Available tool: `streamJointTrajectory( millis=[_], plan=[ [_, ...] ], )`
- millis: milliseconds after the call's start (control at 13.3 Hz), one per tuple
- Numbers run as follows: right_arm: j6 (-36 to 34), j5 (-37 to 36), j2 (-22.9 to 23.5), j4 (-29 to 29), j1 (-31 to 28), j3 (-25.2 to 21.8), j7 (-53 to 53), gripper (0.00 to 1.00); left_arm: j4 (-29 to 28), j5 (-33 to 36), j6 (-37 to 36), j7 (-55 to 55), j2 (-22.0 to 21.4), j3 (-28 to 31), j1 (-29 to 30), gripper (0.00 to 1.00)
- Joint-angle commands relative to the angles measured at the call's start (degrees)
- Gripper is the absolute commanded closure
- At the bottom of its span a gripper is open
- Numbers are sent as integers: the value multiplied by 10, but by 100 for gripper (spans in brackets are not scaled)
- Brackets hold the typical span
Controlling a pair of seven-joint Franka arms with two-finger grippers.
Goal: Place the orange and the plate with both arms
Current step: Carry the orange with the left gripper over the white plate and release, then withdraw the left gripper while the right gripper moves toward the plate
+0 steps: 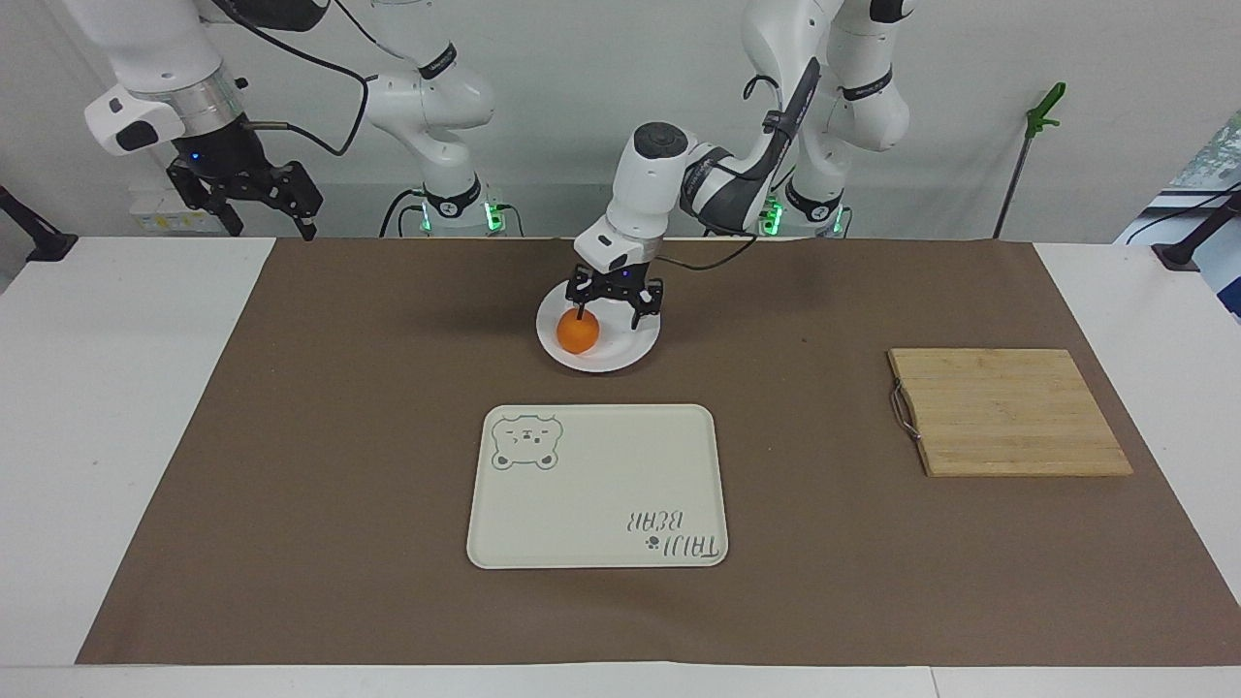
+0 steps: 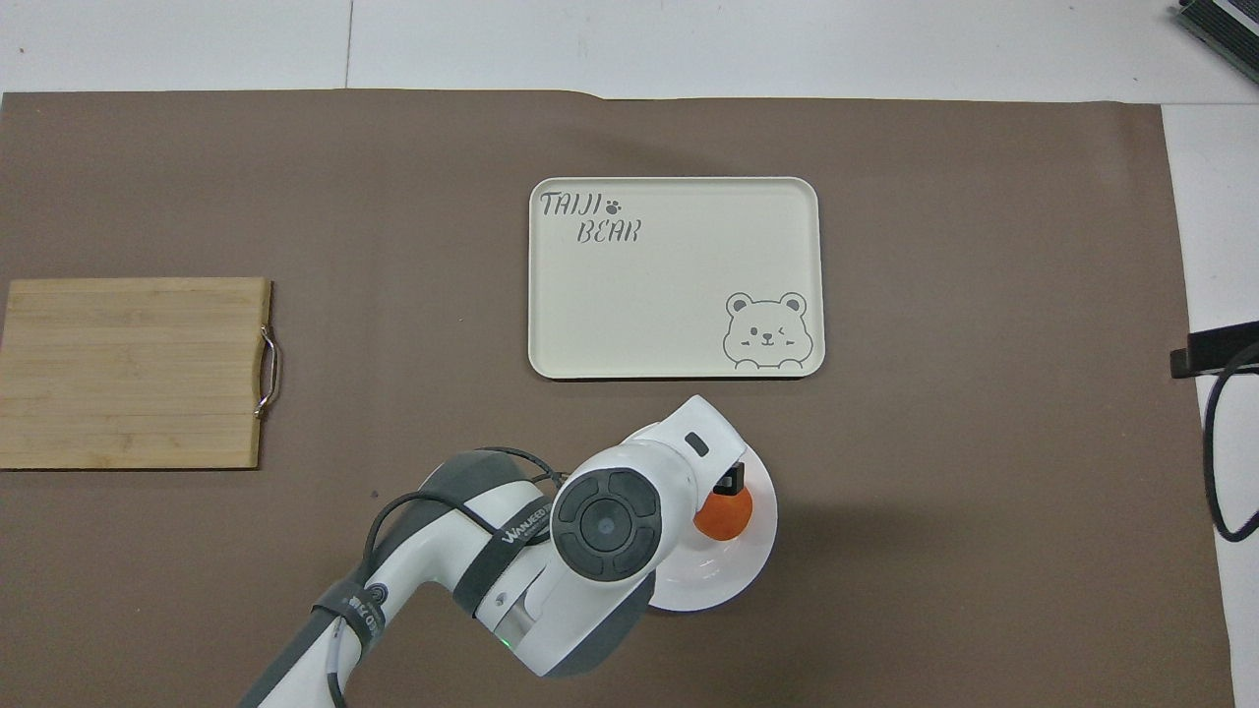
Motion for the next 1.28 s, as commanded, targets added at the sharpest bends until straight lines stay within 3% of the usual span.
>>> streamJointTrajectory(
  millis=[0, 301, 527, 829, 1055, 1205],
  plan=[
    [8, 12, -11, -14, -3, 1, -5, 0, 1, 2, -37, 47, -31, 4, 44, 0],
    [8, 12, -11, -14, -3, 1, -5, 0, 21, 15, -133, 197, -93, 4, 158, 0],
    [8, 12, -11, -14, -3, 1, -5, 0, 49, 15, -195, 306, -116, 4, 233, 0],
    [8, 12, -11, -14, -3, 1, -5, 0, 118, 16, -277, 407, -121, 4, 323, 0],
    [-3, 10, -16, -14, 0, 9, -18, 0, 188, 54, -362, 484, -120, 4, 371, 0],
    [22, 13, -16, -20, 14, 12, -16, 0, 215, 58, -390, 529, -120, 4, 400, 0]
  ],
)
